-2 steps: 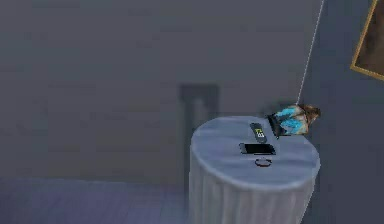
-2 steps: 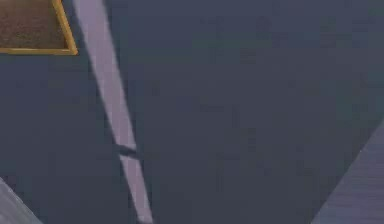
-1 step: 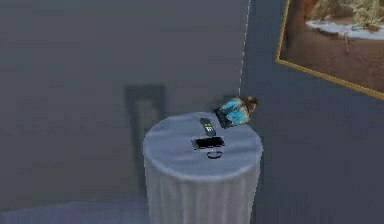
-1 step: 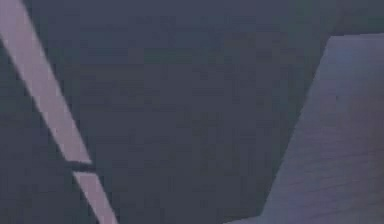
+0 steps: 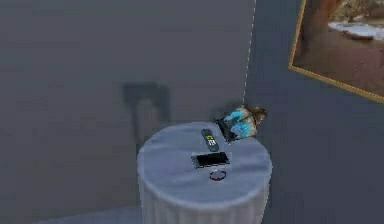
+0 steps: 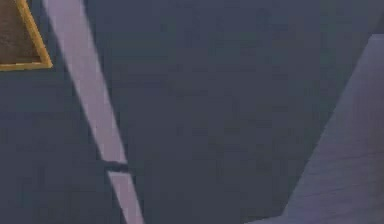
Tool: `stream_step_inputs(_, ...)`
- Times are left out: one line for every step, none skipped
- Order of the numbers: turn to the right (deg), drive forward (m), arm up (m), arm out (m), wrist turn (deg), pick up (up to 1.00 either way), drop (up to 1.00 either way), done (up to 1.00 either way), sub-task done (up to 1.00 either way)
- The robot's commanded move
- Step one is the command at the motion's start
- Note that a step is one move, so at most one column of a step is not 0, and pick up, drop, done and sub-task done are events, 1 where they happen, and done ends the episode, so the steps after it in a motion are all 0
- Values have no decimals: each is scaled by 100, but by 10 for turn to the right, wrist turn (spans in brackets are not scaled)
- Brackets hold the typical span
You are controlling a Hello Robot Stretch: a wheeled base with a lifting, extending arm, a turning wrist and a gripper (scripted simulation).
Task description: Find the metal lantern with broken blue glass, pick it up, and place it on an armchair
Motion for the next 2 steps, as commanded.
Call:
stream_step_inputs(-450,0,0,0,0,0,0,0,0)
stream_step_inputs(-330,0,0,0,0,0,0,0,0)
